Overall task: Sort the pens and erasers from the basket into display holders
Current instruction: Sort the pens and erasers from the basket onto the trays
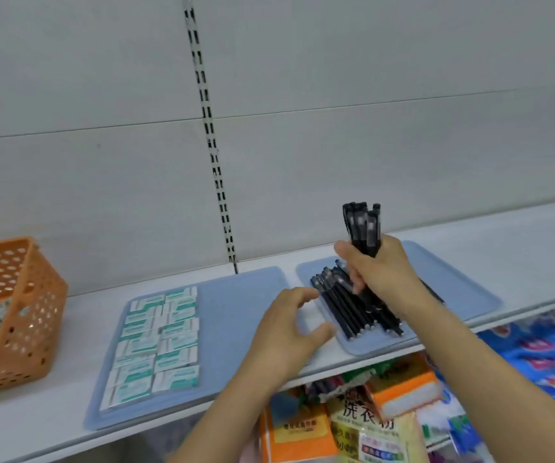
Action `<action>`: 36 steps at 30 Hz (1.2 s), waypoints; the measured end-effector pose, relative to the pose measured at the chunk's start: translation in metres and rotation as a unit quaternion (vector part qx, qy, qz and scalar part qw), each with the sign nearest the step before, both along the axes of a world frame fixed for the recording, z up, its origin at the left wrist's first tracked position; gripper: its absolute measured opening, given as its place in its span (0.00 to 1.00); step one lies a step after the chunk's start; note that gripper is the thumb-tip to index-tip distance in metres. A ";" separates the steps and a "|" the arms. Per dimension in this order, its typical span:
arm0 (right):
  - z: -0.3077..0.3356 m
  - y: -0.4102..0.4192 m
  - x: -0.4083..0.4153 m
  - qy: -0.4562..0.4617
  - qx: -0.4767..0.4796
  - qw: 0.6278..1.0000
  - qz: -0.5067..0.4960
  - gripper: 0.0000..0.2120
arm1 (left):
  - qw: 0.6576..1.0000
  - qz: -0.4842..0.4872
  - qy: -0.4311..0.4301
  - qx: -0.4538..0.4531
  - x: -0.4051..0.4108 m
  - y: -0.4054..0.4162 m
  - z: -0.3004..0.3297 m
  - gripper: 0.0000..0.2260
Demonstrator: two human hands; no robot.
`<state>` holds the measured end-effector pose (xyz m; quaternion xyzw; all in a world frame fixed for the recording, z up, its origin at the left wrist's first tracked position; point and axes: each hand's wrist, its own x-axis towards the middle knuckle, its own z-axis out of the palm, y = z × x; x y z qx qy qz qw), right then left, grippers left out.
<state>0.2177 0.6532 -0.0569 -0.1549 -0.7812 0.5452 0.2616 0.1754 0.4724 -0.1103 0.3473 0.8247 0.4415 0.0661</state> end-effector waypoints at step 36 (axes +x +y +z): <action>-0.022 -0.149 0.010 0.063 0.225 0.972 0.015 0.09 | 0.973 0.101 0.207 0.004 -0.001 -0.149 0.045 0.14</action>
